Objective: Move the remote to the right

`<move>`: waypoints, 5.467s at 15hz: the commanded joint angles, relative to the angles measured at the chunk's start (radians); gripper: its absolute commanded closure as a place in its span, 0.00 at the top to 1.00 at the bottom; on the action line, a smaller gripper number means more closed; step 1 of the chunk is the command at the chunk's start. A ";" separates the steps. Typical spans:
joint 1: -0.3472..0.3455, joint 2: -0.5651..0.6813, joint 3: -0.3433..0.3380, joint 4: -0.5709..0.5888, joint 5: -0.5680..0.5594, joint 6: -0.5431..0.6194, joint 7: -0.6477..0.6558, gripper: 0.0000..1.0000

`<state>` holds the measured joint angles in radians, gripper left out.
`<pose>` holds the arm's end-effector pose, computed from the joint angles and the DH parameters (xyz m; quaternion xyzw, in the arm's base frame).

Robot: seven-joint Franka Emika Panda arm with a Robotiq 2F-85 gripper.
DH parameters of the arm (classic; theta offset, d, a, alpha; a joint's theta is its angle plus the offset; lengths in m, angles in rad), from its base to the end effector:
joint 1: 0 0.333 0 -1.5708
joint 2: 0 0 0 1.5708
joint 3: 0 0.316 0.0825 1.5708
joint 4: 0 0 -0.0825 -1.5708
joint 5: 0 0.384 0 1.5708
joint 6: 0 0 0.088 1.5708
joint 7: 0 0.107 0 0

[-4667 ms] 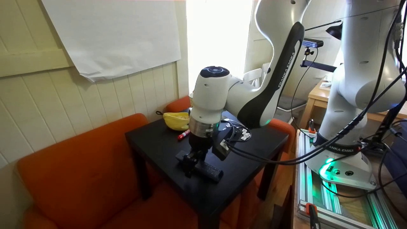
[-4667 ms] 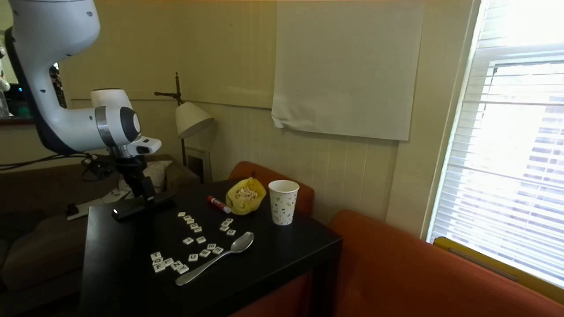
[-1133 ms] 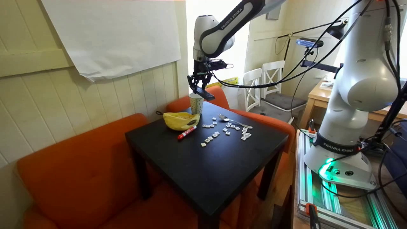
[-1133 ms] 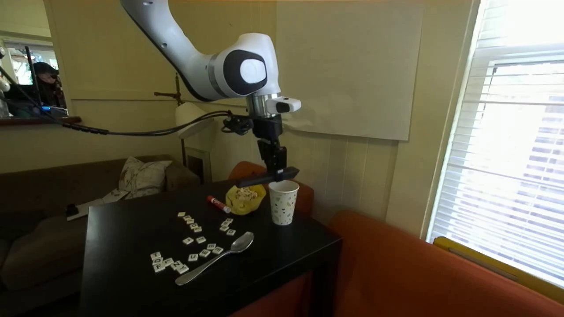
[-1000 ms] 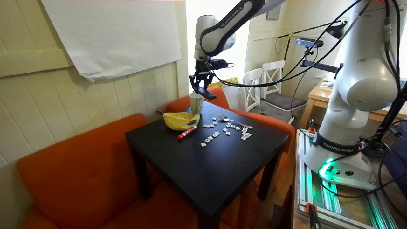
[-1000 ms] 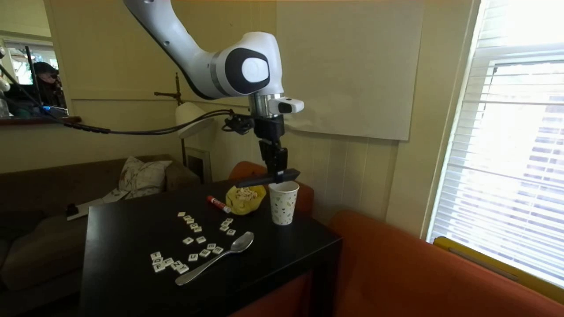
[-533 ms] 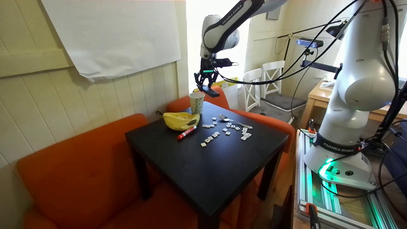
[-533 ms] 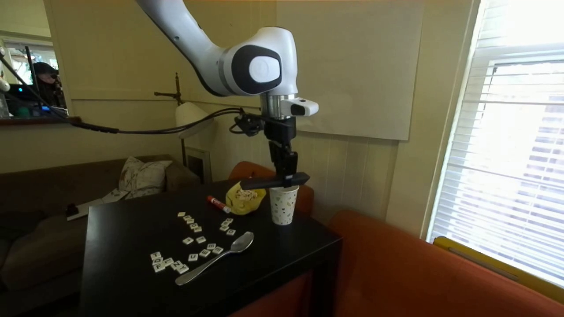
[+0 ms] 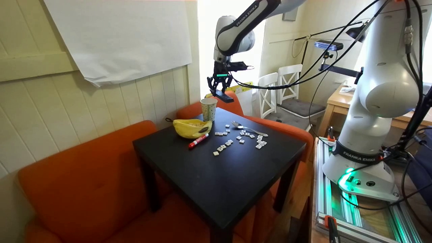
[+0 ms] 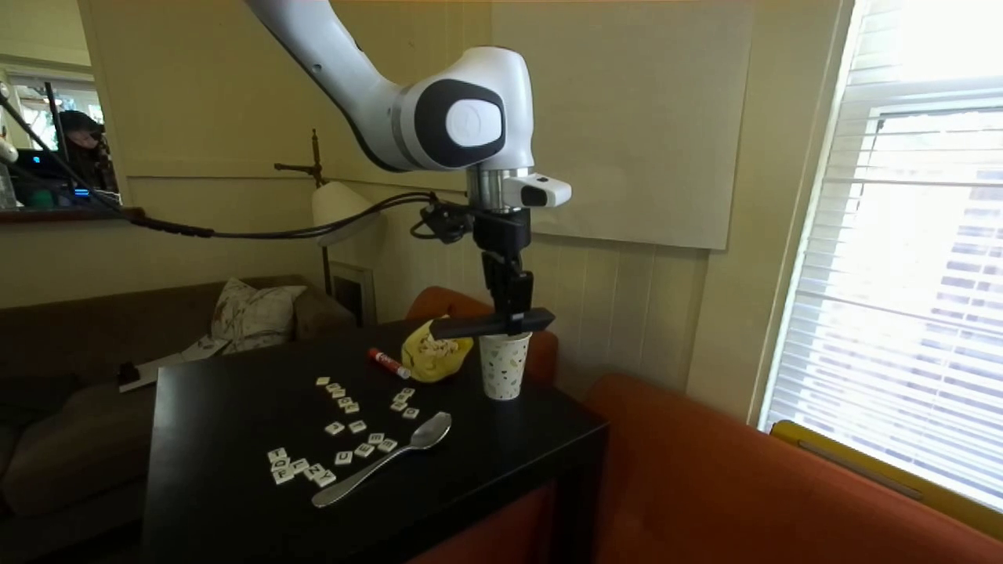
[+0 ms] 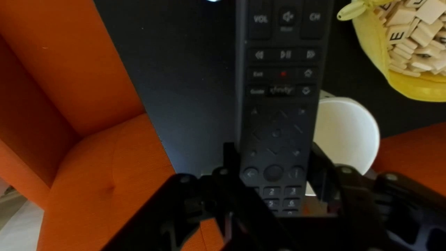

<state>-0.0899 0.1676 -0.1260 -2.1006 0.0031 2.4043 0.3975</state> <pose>0.5698 -0.1235 0.3541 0.9512 -0.3007 0.0692 0.0030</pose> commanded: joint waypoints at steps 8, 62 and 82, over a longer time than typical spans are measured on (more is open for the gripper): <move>-0.102 0.056 -0.065 0.144 0.041 -0.252 -0.256 0.26; -0.279 0.185 0.094 -0.103 0.586 0.015 -1.030 0.97; -0.173 -0.374 -0.064 -0.223 -0.086 -0.251 -0.432 1.00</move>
<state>-0.2591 -0.1065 -0.1717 -2.2896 0.0144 2.2953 -0.1085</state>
